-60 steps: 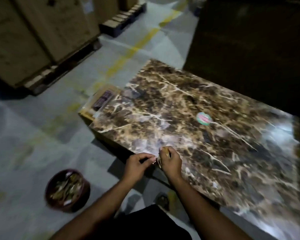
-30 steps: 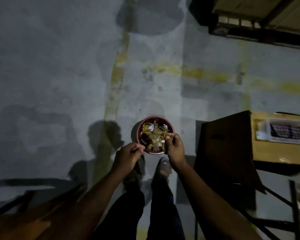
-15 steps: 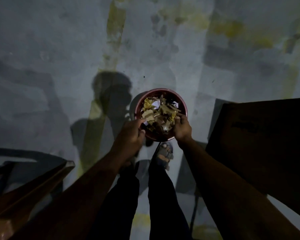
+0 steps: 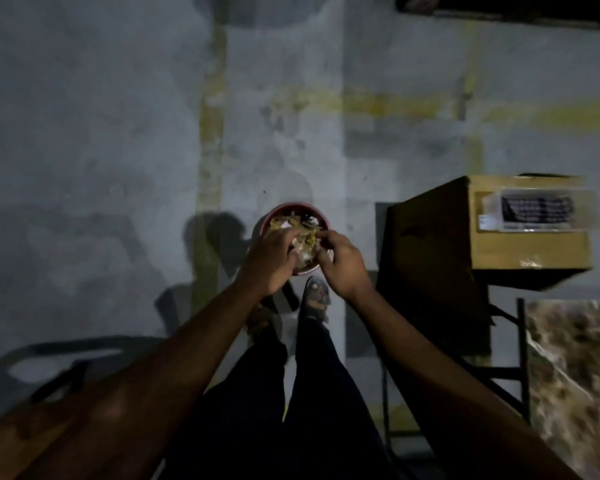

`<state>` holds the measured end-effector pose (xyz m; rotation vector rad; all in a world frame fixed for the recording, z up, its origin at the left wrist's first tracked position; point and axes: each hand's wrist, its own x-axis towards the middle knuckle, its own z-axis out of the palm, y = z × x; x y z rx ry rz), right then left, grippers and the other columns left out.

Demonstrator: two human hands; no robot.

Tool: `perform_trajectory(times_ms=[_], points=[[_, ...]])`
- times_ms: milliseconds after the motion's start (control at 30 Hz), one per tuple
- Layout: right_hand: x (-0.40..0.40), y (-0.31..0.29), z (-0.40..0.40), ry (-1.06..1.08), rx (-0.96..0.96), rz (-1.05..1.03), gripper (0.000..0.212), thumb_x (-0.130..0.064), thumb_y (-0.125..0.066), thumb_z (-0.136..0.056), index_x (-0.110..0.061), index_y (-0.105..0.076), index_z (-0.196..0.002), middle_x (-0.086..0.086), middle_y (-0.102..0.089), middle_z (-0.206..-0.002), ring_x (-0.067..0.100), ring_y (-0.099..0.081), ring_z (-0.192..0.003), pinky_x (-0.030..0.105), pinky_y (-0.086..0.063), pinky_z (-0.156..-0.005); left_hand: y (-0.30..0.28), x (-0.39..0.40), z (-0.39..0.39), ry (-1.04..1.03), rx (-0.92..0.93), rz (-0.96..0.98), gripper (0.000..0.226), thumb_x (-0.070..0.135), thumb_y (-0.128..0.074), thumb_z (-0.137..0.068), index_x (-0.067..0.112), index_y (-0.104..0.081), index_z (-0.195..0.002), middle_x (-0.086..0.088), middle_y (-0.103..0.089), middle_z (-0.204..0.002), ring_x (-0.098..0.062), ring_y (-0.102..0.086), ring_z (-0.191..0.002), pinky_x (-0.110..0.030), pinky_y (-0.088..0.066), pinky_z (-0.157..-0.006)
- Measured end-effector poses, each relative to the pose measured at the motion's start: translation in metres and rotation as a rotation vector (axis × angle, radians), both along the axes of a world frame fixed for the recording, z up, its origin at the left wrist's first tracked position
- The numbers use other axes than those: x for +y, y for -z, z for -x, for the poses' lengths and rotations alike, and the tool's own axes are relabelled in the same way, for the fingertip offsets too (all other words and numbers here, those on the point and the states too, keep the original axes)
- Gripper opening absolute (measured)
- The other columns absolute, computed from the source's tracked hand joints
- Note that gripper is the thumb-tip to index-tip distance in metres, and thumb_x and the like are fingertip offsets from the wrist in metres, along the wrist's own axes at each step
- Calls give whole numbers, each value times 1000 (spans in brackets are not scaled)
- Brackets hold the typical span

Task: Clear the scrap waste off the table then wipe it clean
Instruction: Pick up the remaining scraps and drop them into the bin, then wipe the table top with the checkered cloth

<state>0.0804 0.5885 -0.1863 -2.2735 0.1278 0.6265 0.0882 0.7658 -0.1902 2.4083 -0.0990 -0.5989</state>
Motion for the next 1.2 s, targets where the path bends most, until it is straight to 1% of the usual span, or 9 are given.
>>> perform_trajectory(times_ms=[100, 167, 333, 500, 667, 767, 867, 1067, 1200], points=[[-16, -72, 32, -86, -112, 202, 47, -35, -48, -98, -13, -51, -140, 11, -57, -138, 30, -50, -126, 43, -45, -102, -68, -13, 11, 180, -179, -58, 51, 34, -46, -91, 13, -58, -136, -11, -63, -135, -34, -56, -123, -50, -46, -104], [-26, -107, 53, -73, -193, 339, 51, -41, -44, -100, -18, -48, -145, 9, -49, -149, 29, -43, -137, 47, -42, -107, -100, -21, 17, 309, -281, -73, 56, 40, -39, -91, 14, -56, -138, -7, -60, -139, -29, -54, -127, -45, -47, -101], [-61, -161, 119, 124, -240, 560, 57, -53, -34, -101, -25, -38, -151, 6, -33, -162, 26, -28, -150, 50, -32, -115, -159, -70, 34, 589, -379, -168, 54, 43, -39, -102, 27, -34, -154, 4, -35, -161, -18, -28, -148, -41, -27, -114], [-107, -185, 187, 418, -170, 590, 65, -57, -24, -98, -26, -35, -154, 5, -26, -166, 26, -23, -153, 50, -30, -117, -184, -138, 54, 842, -507, -141, 57, 46, -38, -102, 28, -29, -155, 5, -35, -159, -15, -26, -147, -37, -27, -113], [-173, -180, 253, 740, -101, 535, 61, -58, -29, -103, -31, -25, -157, 0, -15, -169, 23, -13, -155, 46, -24, -120, -182, -246, 81, 1114, -567, -156, 58, 47, -44, -98, 27, -39, -153, 6, -45, -154, -17, -38, -144, -42, -36, -110], [-221, -169, 301, 908, -30, 493, 62, -58, -28, -100, -32, -26, -157, 1, -16, -169, 23, -15, -155, 44, -25, -119, -171, -319, 105, 1237, -515, -193, 54, 50, -44, -90, 26, -59, -136, 5, -63, -135, -19, -58, -126, -43, -52, -95], [-270, -162, 345, 1040, 36, 453, 67, -62, -23, -97, -34, -21, -158, -1, -11, -169, 22, -12, -155, 41, -25, -121, -155, -377, 132, 1333, -525, -171, 50, 47, -48, -82, 24, -71, -120, 5, -71, -121, -19, -69, -111, -39, -58, -85], [-342, -159, 388, 1128, 103, 499, 88, -65, 2, -81, -29, -19, -159, 5, -8, -169, 26, -10, -154, 43, -23, -120, -145, -473, 172, 1495, -572, -153, 56, 49, -44, -86, 25, -61, -133, 6, -68, -126, -18, -66, -113, -39, -56, -86], [-374, -160, 369, 1092, 109, 490, 71, -58, -18, -94, -27, -22, -158, 8, -13, -168, 30, -14, -153, 45, -26, -119, -146, -508, 166, 1493, -584, -89, 54, 43, -61, -86, 23, -55, -136, 2, -65, -128, -23, -61, -118, -45, -52, -91]])
